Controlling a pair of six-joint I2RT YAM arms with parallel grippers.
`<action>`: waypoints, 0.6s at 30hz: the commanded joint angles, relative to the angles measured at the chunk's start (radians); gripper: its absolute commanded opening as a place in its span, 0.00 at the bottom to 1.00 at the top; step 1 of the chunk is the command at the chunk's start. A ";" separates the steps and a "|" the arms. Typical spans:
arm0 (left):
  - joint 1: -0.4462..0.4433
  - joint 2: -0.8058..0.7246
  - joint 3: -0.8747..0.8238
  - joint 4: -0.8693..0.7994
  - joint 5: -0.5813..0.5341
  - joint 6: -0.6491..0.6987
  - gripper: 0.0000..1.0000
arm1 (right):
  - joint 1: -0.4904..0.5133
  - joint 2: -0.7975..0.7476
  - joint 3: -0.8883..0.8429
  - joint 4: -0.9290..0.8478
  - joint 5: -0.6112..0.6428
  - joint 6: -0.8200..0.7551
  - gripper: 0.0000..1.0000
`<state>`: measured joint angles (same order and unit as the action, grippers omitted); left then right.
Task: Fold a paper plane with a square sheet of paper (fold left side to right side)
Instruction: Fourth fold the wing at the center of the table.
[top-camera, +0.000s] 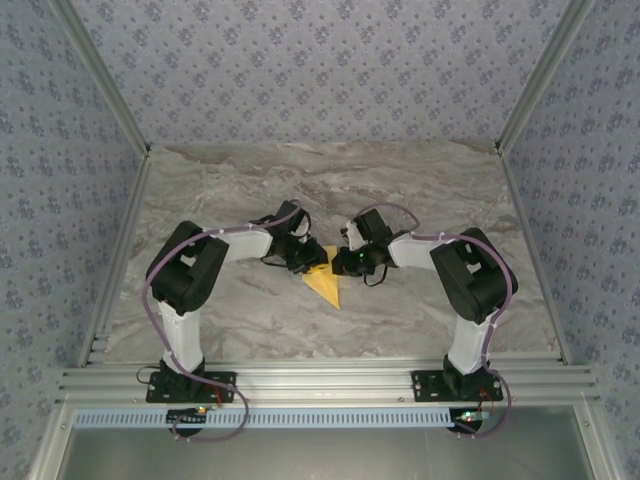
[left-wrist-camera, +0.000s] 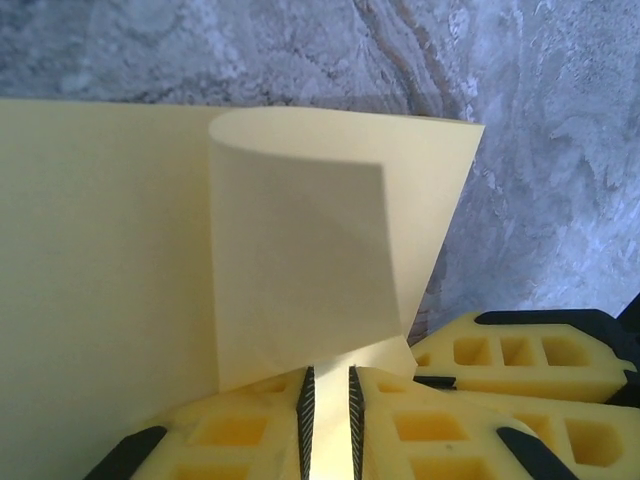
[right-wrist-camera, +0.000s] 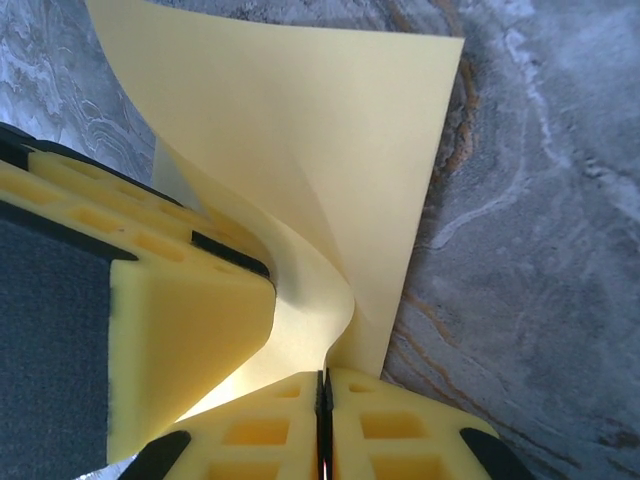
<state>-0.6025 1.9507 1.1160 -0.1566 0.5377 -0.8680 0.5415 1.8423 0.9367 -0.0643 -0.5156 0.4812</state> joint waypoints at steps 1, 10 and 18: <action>-0.002 0.014 -0.028 -0.055 -0.040 0.022 0.19 | 0.007 0.037 -0.010 -0.063 0.021 -0.007 0.14; -0.003 0.008 -0.088 -0.030 -0.050 0.010 0.17 | -0.061 -0.110 0.011 -0.055 -0.021 -0.004 0.31; -0.002 0.005 -0.090 -0.021 -0.050 0.007 0.18 | -0.025 -0.192 -0.045 -0.039 -0.192 0.015 0.32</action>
<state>-0.6025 1.9373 1.0649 -0.0853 0.5381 -0.8646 0.4881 1.6596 0.9249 -0.0921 -0.6094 0.4820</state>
